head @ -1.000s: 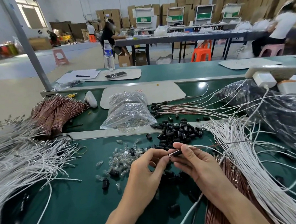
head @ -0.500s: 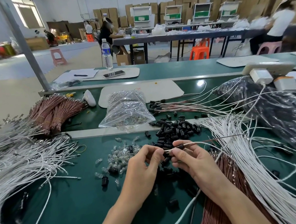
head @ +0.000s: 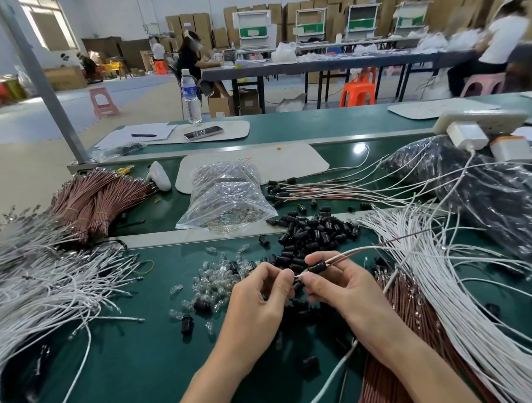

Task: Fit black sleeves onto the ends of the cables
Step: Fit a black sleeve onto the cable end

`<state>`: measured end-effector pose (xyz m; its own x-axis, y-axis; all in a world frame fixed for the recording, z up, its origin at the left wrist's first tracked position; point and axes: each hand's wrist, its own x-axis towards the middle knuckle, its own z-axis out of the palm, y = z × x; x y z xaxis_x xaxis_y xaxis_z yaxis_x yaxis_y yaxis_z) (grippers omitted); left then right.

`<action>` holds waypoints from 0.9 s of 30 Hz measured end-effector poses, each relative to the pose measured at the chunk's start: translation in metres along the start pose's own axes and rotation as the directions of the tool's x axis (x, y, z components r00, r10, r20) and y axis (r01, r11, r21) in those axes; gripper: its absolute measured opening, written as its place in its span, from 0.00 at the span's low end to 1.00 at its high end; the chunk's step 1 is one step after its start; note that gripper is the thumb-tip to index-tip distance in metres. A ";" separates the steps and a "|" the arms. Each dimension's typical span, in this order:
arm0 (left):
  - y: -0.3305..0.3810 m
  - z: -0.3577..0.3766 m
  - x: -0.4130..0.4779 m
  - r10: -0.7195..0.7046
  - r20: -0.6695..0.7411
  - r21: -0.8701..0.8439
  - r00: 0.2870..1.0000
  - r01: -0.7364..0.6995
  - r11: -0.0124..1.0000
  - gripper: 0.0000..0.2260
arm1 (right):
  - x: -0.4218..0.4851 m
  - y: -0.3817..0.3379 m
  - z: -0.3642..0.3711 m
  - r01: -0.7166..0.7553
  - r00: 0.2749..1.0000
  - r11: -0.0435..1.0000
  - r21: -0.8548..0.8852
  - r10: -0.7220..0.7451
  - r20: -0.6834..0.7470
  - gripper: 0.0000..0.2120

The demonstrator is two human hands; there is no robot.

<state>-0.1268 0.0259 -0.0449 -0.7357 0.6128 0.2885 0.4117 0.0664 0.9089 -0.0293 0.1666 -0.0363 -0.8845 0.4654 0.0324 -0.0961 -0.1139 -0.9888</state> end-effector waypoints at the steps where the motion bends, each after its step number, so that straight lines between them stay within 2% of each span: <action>1: 0.000 0.000 0.000 0.001 0.005 0.001 1.000 -0.001 1.000 0.11 | 0.000 0.000 0.000 -0.001 1.000 1.000 0.000 0.001 0.004 0.12; 6: 0.001 0.000 0.000 0.000 0.023 -0.032 1.000 0.001 0.999 0.09 | 0.001 -0.001 0.001 -0.003 1.000 1.000 -0.010 0.003 0.027 0.14; 16: -0.002 0.003 -0.001 0.034 0.043 0.024 0.998 -0.035 0.999 0.07 | 0.000 0.002 0.002 -0.010 0.999 1.000 0.014 0.010 0.037 0.23; 21: -0.004 0.003 0.000 0.056 0.050 0.054 0.997 -0.058 0.997 0.07 | 0.001 0.003 0.003 -0.029 0.999 0.995 0.100 0.028 0.019 0.27; 27: -0.006 0.002 0.000 0.128 0.020 0.149 0.992 -0.129 0.980 0.09 | 0.001 0.004 0.004 -0.050 0.999 0.973 0.226 0.046 0.022 0.27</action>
<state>-0.1276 0.0272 -0.0511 -0.6665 0.6317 0.3960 0.5788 0.1036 0.8088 -0.0326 0.1629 -0.0393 -0.8978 0.4404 -0.0099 -0.1528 -0.3324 -0.9307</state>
